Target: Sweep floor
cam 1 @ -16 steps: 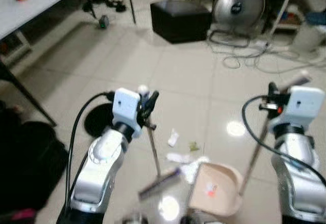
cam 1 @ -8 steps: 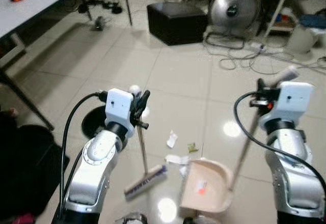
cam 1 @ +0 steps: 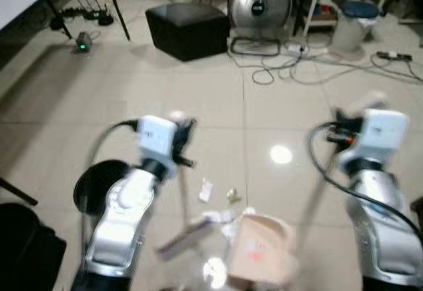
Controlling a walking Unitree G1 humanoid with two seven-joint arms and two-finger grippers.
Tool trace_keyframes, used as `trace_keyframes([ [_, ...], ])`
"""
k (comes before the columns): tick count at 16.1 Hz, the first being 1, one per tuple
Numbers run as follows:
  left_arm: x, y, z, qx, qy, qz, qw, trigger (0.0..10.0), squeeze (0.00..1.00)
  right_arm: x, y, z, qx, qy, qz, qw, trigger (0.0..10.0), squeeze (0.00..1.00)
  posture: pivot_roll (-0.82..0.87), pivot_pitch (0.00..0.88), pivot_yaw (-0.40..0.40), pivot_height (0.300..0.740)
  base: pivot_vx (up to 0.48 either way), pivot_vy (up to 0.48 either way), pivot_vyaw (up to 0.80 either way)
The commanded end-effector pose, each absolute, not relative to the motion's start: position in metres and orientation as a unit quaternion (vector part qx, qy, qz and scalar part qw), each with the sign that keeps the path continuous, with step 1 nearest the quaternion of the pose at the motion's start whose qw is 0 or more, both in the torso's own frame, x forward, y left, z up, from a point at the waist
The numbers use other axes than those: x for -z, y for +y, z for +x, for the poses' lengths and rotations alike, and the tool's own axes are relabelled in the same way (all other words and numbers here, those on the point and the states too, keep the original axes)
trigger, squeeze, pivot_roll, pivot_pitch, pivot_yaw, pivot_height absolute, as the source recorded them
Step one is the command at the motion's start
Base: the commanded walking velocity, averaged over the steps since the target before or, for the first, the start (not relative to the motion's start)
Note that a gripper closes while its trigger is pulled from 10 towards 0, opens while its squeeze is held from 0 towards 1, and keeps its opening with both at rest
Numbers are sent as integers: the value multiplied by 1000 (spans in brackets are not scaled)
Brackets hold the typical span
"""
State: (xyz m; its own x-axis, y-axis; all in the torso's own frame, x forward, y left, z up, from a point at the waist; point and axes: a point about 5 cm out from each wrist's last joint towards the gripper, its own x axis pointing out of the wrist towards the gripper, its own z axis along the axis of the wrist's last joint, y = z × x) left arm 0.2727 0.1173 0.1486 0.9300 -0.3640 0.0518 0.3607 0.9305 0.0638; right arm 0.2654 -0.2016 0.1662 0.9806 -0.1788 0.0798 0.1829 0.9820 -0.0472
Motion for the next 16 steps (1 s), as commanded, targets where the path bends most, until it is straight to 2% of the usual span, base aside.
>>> trace_keyframes([
  [1,-155,124,272,178,-47,28,982,10000,0,-177,-192,266,75,-61,-23,995,10000,0,-63,105,36,740,401,0,0],
  [3,-155,122,273,187,-44,31,981,10000,0,-176,-191,266,78,-61,-20,995,10000,0,-66,105,43,740,384,0,0],
  [9,-156,131,275,153,-56,48,985,10000,0,-180,-191,266,81,-76,-29,993,10000,0,-64,110,51,740,0,0,0],
  [12,-152,138,281,116,-52,74,989,10000,0,-181,-197,270,79,-93,-63,991,10000,0,-55,121,60,740,0,0,0],
  [16,-148,139,294,68,-54,63,994,10000,0,-171,-204,280,62,-96,-128,985,10000,0,-35,154,64,740,0,0,0],
])
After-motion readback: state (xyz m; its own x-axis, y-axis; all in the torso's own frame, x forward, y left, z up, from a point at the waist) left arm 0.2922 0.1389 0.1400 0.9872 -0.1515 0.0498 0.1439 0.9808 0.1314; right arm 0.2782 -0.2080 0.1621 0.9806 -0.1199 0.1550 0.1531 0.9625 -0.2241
